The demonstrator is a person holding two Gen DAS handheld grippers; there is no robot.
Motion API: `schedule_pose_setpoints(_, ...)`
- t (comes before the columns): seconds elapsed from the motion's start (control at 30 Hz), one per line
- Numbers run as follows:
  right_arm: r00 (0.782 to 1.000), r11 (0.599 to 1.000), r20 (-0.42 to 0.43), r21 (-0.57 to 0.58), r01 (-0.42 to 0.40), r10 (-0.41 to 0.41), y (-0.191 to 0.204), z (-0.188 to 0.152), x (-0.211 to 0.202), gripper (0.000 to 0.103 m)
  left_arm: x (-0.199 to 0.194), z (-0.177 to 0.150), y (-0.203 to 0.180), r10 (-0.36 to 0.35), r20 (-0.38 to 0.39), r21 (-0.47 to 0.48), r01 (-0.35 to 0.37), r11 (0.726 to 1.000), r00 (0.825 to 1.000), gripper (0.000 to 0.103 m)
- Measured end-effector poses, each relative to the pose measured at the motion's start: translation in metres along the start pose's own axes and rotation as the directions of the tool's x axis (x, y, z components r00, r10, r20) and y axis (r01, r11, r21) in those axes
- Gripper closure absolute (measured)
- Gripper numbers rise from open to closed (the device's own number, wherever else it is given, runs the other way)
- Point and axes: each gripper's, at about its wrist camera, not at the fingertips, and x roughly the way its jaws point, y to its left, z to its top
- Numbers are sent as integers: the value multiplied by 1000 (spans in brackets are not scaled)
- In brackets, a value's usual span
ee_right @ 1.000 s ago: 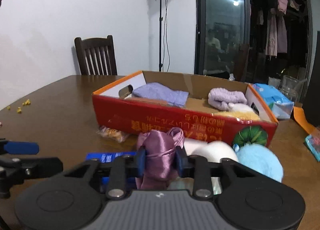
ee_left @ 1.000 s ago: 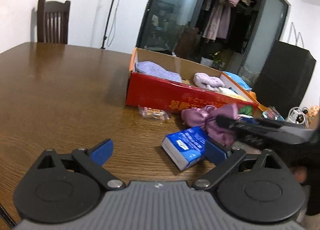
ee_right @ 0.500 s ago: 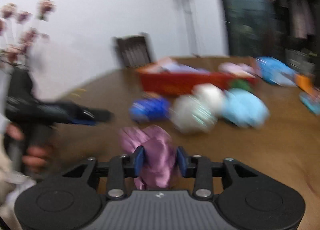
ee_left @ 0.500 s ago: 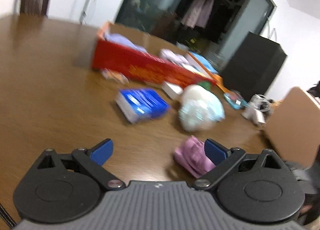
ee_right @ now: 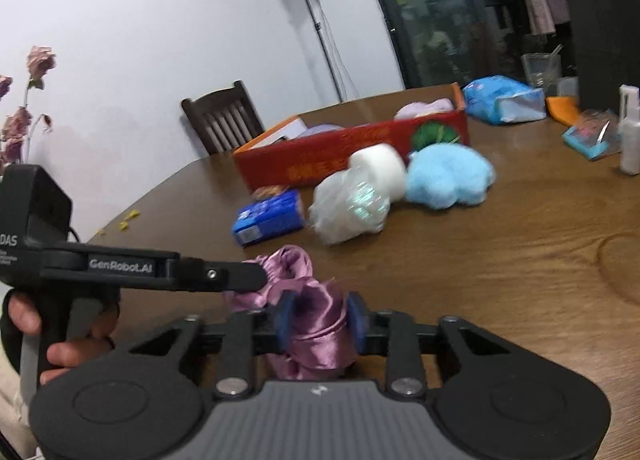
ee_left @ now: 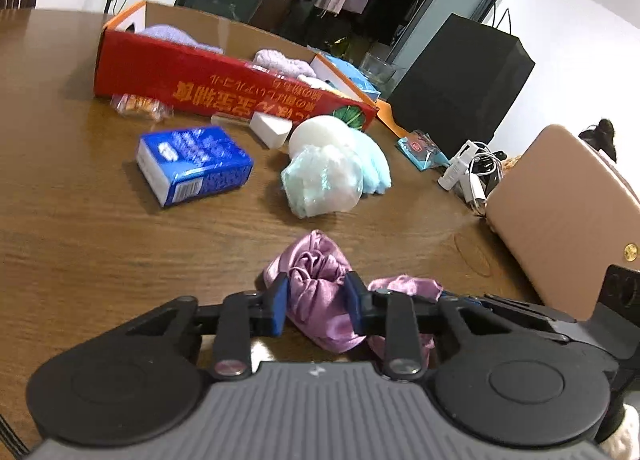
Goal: Organize soft objects
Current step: 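Carry the purple scrunchie into the box and open both tools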
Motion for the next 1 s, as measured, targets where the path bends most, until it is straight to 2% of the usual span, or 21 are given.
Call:
schedule_pose_setpoints(0.27,1000,1000,1,14,26,-26,-2,2,7,88,4,2,1,-35,15,5,35,999,999,81)
schedule_pose_setpoints(0.33,1000,1000,8,18,21,-21,-3,5,6,91,-2,9,-1,-43,52,34,41,999,998,82)
schedule_pose_setpoints(0.47,998,998,59,-59,-1,5,5,37,7,94,-19,46,-3,-77,158,105,60,993,984,83)
schedule_pose_setpoints(0.53,995,993,94,-115,-18,29,10,67,13,94,-26,85,2,-73,209,122,48,991,975,83)
schedule_pose_setpoints(0.67,987,963,146,-268,-21,63,23,156,54,94,-18,175,15,-5,280,150,-38,988,960,83)
schedule_pose_setpoints(0.77,993,949,104,-316,-15,50,23,222,118,94,19,239,51,78,243,92,-103,990,967,83)
schedule_pose_setpoints(0.87,1000,957,1,-290,-26,28,11,271,200,94,67,276,89,182,171,56,-194,979,968,83)
schedule_pose_setpoints(0.9,999,959,-44,-283,-18,5,6,283,232,94,82,281,97,235,128,61,-245,968,963,82)
schedule_pose_setpoints(0.93,996,964,-85,-266,-24,1,3,289,253,94,98,283,98,291,81,112,-299,948,953,82)
schedule_pose_setpoints(0.97,991,967,-136,-252,-35,1,0,293,275,94,110,281,96,348,66,179,-355,918,935,80)
schedule_pose_setpoints(1.0,983,971,-181,-238,-38,-6,-3,294,296,94,119,279,93,397,69,225,-402,888,915,73)
